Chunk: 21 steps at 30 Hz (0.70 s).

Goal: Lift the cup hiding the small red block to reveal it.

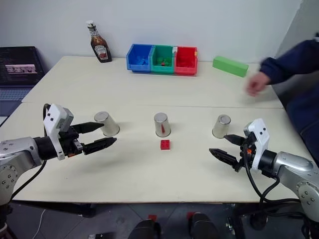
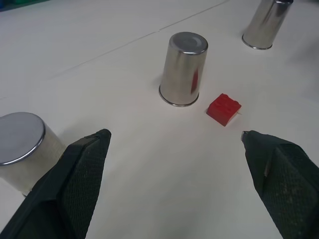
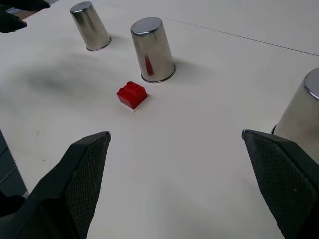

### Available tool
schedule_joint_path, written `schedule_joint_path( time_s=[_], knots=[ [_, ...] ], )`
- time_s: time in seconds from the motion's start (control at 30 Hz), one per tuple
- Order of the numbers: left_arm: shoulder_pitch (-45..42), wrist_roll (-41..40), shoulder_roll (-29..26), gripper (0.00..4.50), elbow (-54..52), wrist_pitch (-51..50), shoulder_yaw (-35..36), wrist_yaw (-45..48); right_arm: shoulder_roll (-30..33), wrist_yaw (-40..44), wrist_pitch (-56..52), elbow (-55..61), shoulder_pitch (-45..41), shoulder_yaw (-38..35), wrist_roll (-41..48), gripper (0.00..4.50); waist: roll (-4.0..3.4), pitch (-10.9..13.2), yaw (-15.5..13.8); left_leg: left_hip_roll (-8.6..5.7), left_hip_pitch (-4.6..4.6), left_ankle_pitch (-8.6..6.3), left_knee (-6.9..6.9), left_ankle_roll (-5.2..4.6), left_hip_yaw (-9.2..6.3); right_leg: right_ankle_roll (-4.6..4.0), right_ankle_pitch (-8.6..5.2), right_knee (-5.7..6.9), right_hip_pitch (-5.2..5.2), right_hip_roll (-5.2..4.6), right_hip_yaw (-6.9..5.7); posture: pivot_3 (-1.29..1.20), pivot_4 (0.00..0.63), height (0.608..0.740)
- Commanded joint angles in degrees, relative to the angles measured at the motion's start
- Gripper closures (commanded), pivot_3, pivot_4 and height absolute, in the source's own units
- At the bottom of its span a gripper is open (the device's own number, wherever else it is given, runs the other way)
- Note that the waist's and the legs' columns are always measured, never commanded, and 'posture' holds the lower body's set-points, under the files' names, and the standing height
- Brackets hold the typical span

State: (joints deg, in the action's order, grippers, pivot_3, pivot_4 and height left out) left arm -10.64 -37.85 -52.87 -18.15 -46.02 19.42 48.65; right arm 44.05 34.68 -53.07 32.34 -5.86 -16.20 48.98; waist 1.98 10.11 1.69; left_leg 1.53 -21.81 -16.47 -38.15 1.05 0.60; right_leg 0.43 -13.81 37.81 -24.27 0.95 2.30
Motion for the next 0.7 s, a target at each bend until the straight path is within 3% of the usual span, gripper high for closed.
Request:
schedule_joint_path(
  time_s=[0.03, 0.7],
  knots=[
    [-1.1, -0.4, -0.6, 0.02, -0.8, 0.4, 0.4, 0.2, -0.3, -0.4, 1.0, 1.2, -0.3, -0.7, 0.6, 0.0, 0.0, 0.0, 0.0, 0.0, 0.0, 0.0, 0.0, 0.0, 0.0, 0.0, 0.0, 0.0, 0.0, 0.0, 0.0, 0.0, 0.15, 0.74],
    [-2.9, -0.2, -0.8, 0.02, 0.3, 0.4, -0.8, 0.9, -0.4, -0.8, 1.3, 1.8, 0.2, -0.2, 0.4, 0.0, 0.0, 0.0, 0.0, -0.01, 0.01, 0.0, -0.04, 0.0, 0.0, 0.0, 0.0, 0.07, 0.0, 0.0, 0.0, 0.0, 0.15, 0.74]
  ],
)
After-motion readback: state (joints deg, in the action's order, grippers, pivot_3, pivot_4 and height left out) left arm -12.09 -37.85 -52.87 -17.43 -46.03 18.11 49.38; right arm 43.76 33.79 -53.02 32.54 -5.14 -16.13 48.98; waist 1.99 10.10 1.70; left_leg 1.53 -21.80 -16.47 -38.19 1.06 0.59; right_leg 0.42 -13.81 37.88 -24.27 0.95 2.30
